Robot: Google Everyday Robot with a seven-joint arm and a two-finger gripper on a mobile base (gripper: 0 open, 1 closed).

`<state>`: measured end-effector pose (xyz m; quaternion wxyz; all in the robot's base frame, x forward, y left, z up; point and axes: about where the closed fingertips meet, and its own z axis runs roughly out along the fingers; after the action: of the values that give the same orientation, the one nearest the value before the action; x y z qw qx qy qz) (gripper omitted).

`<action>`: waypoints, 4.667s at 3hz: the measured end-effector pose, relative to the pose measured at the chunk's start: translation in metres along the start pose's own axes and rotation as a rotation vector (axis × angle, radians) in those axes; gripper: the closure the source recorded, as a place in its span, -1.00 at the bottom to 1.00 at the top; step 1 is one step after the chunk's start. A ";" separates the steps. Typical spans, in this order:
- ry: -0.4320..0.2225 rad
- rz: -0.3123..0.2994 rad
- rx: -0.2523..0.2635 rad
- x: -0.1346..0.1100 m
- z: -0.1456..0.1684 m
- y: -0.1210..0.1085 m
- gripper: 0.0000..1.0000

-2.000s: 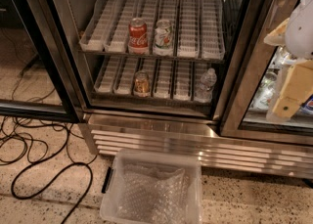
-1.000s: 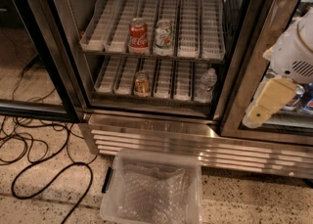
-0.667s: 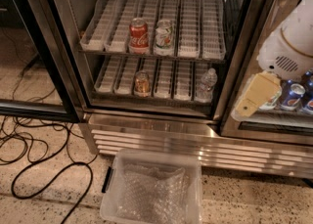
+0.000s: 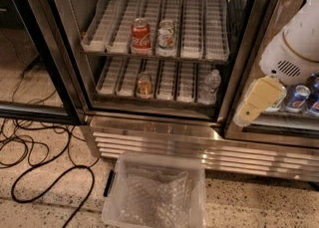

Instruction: Pick 7up can from middle shelf of fridge

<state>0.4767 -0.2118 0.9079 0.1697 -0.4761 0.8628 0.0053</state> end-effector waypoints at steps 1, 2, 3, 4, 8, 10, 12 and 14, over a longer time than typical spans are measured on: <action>-0.093 0.080 -0.035 -0.023 0.031 0.005 -1.00; -0.224 0.222 -0.028 -0.058 0.058 -0.014 -1.00; -0.280 0.318 -0.050 -0.080 0.073 -0.032 -1.00; -0.280 0.324 -0.052 -0.080 0.074 -0.032 -1.00; -0.437 0.550 -0.067 -0.172 0.139 -0.068 -1.00; -0.454 0.557 -0.045 -0.188 0.151 -0.063 -1.00; -0.523 0.615 0.138 -0.214 0.169 -0.090 -1.00; -0.585 0.720 0.250 -0.218 0.165 -0.129 -1.00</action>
Offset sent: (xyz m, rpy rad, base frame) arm 0.1099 0.0693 -0.0450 0.4495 -0.1315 -0.3363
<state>0.7372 -0.0750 0.8367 0.4486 -0.1014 0.8830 0.0939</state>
